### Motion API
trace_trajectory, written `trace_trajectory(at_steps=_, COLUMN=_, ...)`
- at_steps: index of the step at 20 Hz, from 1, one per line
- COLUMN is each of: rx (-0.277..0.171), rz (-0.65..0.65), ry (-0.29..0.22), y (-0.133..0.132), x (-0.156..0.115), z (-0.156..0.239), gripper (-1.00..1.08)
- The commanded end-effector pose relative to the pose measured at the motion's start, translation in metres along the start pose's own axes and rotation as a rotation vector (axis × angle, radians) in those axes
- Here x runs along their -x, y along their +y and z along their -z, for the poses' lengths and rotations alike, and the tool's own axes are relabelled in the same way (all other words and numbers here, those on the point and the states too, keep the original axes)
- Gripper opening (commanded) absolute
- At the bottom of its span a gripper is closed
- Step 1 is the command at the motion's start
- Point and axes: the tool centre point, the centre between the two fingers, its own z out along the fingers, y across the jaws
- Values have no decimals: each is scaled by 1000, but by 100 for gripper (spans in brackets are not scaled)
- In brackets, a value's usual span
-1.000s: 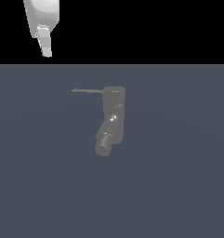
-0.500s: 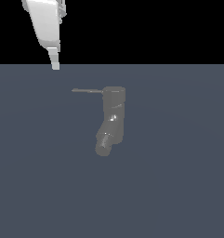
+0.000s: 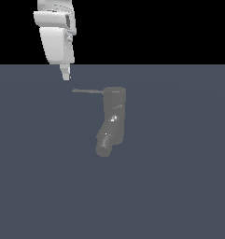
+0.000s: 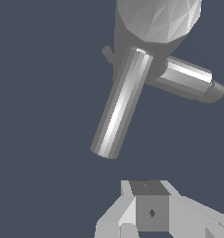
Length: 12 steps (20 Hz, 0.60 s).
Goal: Turn on the faucet by rotating a designated handle.
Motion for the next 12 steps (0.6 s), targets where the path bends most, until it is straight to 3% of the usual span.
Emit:
trace_trajectory(at_steps=1, rx=-2, rz=-60, ry=2, y=-13, x=-6, z=-9, gripper=-100)
trace_trajectory(at_steps=12, rx=-6, rz=-283, ry=7, y=-56, x=-35, z=-40, gripper=-100)
